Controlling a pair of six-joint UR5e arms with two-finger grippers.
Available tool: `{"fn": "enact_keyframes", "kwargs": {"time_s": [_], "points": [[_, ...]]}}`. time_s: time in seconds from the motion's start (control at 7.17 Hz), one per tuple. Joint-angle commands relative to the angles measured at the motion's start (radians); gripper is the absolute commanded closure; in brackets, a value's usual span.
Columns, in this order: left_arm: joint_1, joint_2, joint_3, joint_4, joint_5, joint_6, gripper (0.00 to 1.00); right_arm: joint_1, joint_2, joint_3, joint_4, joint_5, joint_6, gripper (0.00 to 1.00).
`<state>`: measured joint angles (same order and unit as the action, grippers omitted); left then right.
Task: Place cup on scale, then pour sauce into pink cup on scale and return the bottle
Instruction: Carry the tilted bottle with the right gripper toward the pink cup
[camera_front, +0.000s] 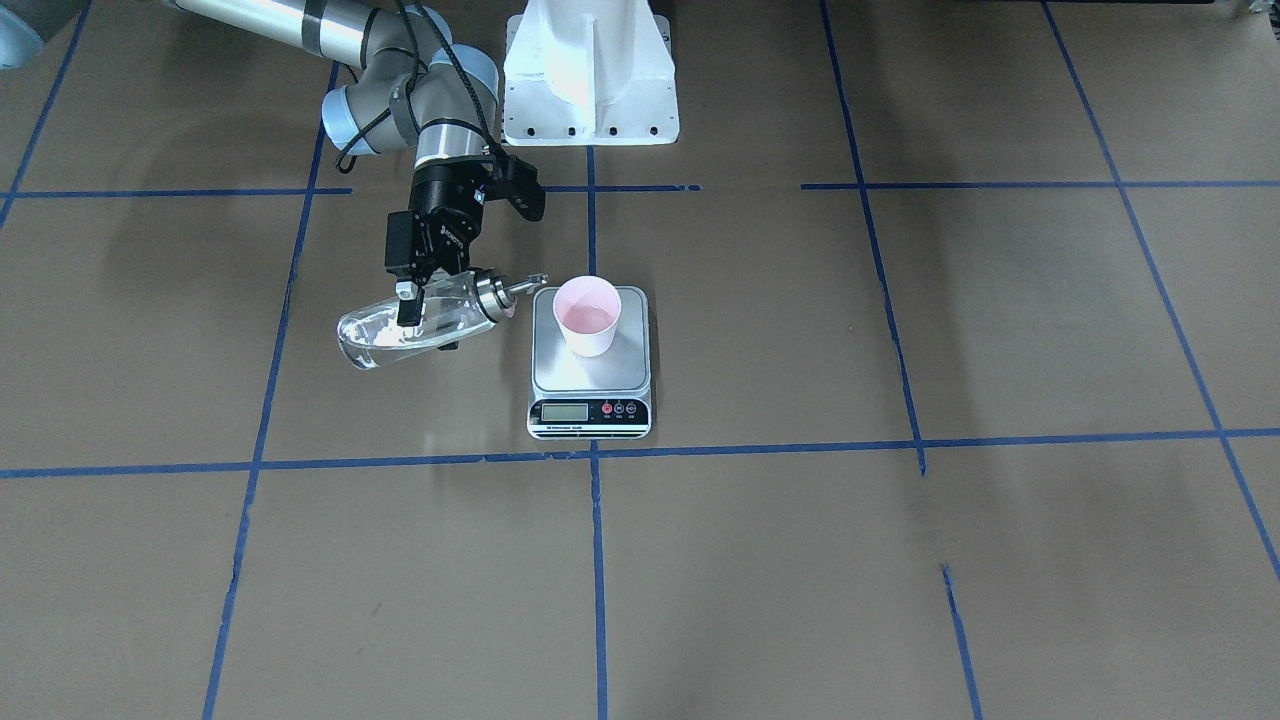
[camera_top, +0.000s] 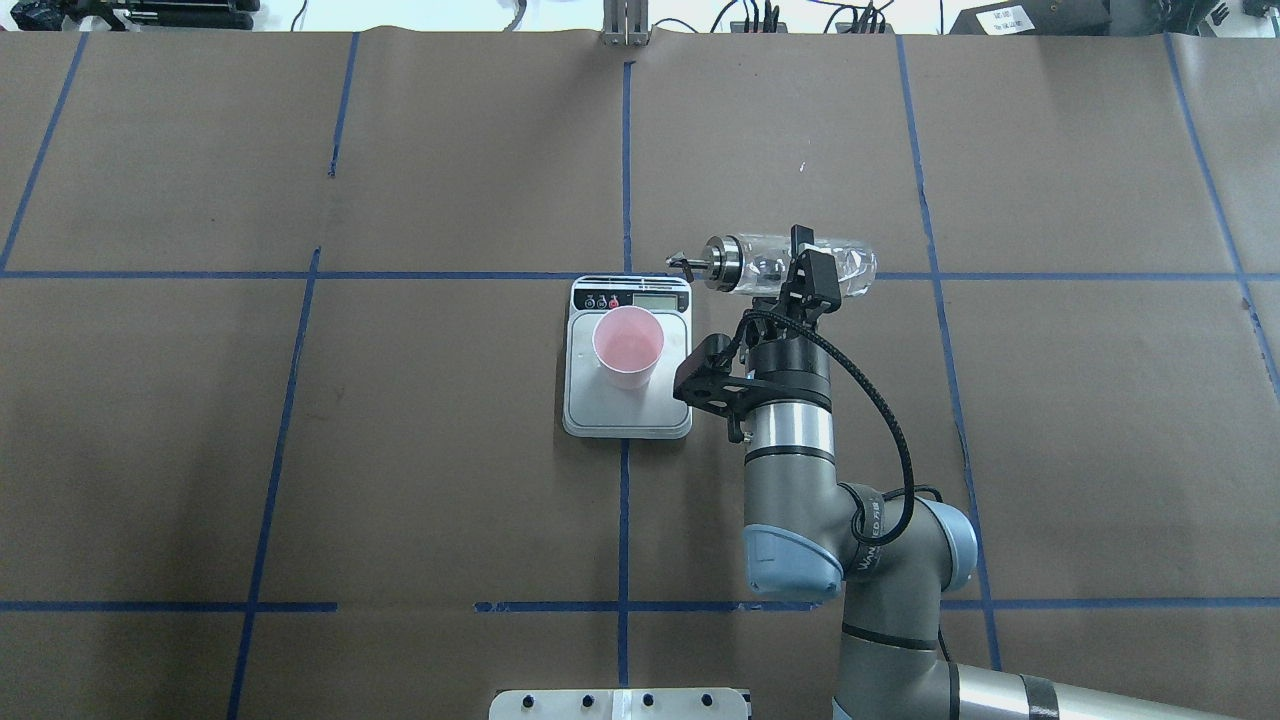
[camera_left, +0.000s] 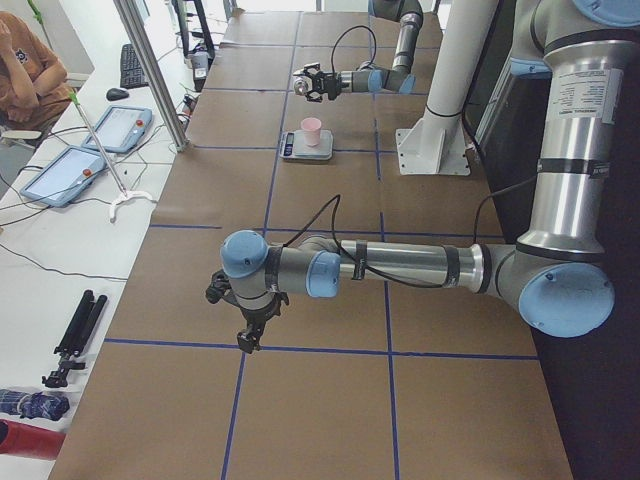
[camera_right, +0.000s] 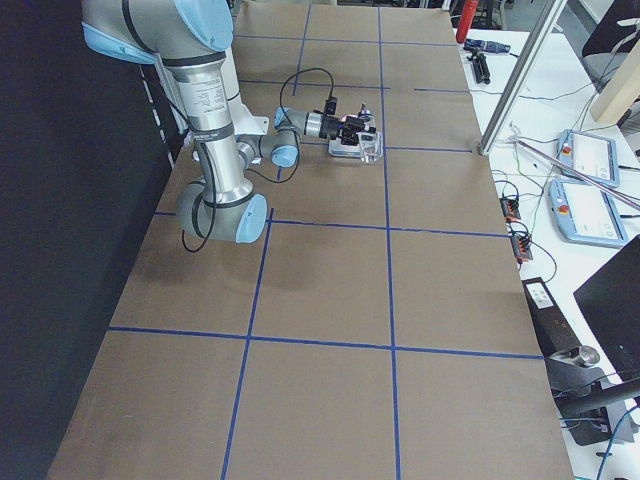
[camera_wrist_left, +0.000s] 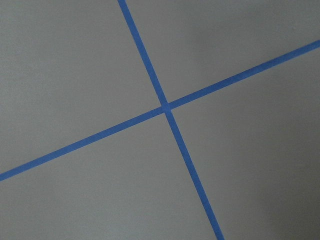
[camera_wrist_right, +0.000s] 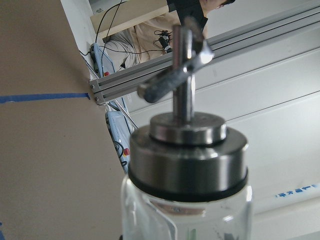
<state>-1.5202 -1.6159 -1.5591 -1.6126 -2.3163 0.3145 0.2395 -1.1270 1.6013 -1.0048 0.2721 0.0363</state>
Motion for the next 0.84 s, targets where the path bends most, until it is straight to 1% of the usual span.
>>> {"fn": "enact_keyframes", "kwargs": {"time_s": [0.0,0.28,0.42,0.7], "points": [[0.000,-0.002,0.001,0.000,0.000,0.000,0.00,-0.018,0.003,-0.032,-0.002,-0.051,-0.001,1.00],[0.000,-0.004,0.001,0.000,0.002,0.003,0.00,-0.040,0.003,-0.052,-0.005,-0.109,-0.003,1.00],[0.000,-0.004,0.001,0.000,0.002,0.003,0.00,-0.049,0.001,-0.066,-0.005,-0.152,-0.003,1.00],[0.000,-0.005,0.010,-0.001,0.002,0.006,0.00,-0.058,0.003,-0.104,-0.008,-0.191,-0.006,1.00]]}}
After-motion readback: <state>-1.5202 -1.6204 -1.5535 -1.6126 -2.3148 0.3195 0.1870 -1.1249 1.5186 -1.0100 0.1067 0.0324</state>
